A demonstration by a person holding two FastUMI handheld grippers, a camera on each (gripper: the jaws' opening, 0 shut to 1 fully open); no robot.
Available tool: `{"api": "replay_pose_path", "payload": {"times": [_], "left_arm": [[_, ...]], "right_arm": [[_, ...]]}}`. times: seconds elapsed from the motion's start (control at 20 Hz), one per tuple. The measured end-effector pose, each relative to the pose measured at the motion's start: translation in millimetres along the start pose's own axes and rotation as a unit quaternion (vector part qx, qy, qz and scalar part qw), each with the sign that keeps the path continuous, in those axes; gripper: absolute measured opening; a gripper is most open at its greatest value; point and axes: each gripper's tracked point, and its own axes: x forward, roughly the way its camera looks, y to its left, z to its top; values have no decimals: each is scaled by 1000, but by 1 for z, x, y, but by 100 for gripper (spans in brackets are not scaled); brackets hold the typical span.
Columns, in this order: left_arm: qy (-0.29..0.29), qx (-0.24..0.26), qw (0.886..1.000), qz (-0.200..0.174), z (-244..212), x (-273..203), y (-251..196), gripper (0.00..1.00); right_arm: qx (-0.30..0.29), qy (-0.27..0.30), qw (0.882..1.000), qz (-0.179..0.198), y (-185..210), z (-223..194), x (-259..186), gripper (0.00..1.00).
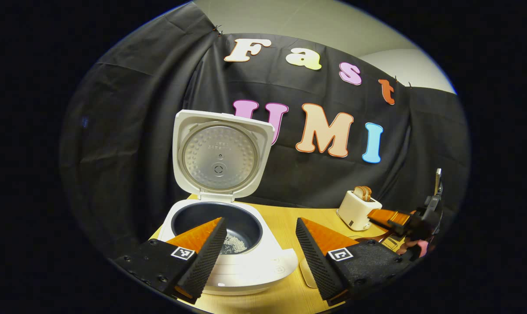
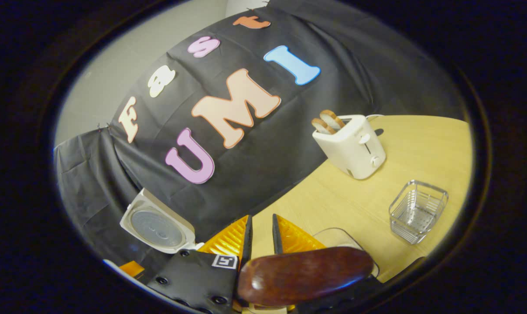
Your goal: Close the left gripper, press the button to open the rice cooker; take a wooden spoon from the chopstick holder with the right hand, scoop a spoonful of rice and pour it into the rice cooker, then put the wooden spoon back into the chopstick holder.
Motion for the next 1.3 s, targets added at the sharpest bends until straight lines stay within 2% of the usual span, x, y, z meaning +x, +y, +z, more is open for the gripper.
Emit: {"api": "replay_pose_path", "payload": {"times": [0.3, 0.5, 0.95, 1.15, 1.25, 1.3], "left_arm": [[1, 0, 1000, 20, 7, -9, 22, 95], [-4, -18, 999, 38, 9, -20, 41, 94], [-2, -35, 994, 104, -4, -57, 96, 94], [-1, -38, 990, 132, -8, -70, 116, 95], [0, -39, 989, 143, -11, -76, 126, 94], [-1, -40, 988, 147, -11, -79, 129, 99]], "right_arm": [[10, -18, 999, 33, 52, 40, -10, 29], [24, -4, 997, 74, 112, 37, -2, 29], [61, 50, 987, 144, 240, -33, 49, 29], [29, 67, 985, 159, 278, -84, 65, 28], [-16, 67, 984, 166, 291, -105, 68, 28], [-43, 65, 982, 171, 298, -115, 70, 28]]}}
